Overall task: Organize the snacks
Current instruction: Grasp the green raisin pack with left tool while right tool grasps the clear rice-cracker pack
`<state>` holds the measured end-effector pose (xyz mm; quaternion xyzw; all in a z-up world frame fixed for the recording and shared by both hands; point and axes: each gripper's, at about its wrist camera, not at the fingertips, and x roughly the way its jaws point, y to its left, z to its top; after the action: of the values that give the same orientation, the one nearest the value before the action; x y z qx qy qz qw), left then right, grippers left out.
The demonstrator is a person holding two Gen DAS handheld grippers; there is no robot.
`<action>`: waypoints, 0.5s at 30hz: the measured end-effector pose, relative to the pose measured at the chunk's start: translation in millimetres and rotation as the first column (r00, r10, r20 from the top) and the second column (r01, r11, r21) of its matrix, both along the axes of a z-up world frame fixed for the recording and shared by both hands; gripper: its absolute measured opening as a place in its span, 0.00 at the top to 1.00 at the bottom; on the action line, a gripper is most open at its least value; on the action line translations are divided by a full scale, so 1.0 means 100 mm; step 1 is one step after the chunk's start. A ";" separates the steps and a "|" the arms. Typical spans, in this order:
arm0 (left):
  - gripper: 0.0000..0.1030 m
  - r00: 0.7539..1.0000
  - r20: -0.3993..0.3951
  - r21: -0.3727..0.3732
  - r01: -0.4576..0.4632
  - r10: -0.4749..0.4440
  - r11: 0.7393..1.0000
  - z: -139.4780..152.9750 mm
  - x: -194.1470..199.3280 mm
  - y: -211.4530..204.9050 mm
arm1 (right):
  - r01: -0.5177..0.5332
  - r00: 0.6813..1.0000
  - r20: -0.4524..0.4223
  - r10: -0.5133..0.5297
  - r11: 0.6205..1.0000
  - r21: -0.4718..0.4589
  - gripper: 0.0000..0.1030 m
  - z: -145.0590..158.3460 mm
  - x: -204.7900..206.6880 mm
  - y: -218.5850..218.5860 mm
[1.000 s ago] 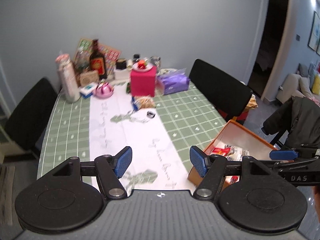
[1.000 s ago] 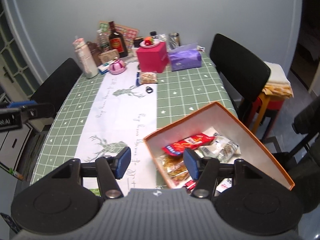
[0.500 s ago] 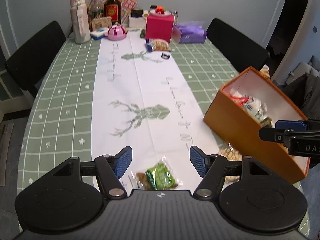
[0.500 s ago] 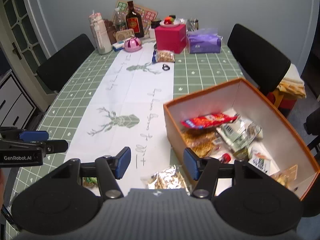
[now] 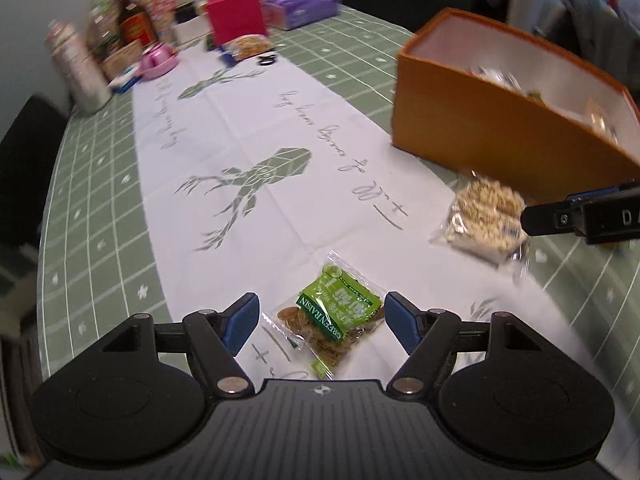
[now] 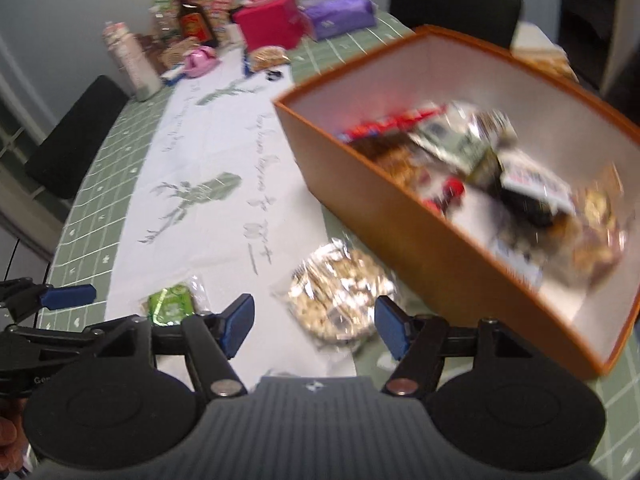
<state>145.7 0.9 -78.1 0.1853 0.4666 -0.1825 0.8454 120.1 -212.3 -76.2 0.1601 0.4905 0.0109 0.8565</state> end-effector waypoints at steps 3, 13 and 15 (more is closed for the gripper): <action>0.18 0.995 -0.011 0.063 0.096 -0.095 0.993 -0.16 0.03 -0.07 | 0.093 0.994 -0.056 -0.091 0.995 0.029 0.22 -0.17 -0.02 -0.01; 0.18 0.984 -0.078 0.064 0.162 -0.157 0.985 -0.44 0.22 -0.06 | 0.371 0.918 -0.163 -0.361 0.928 0.036 0.18 -0.45 0.15 0.01; 0.16 0.984 -0.087 0.045 0.158 -0.153 0.986 -0.46 0.26 -0.04 | 0.397 0.909 -0.148 -0.390 0.918 0.017 0.15 -0.47 0.20 0.05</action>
<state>171.4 -3.1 -124.2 0.2354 0.4899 -0.2433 0.8033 140.2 -207.3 -123.4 0.2760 0.5075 -0.1618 0.8001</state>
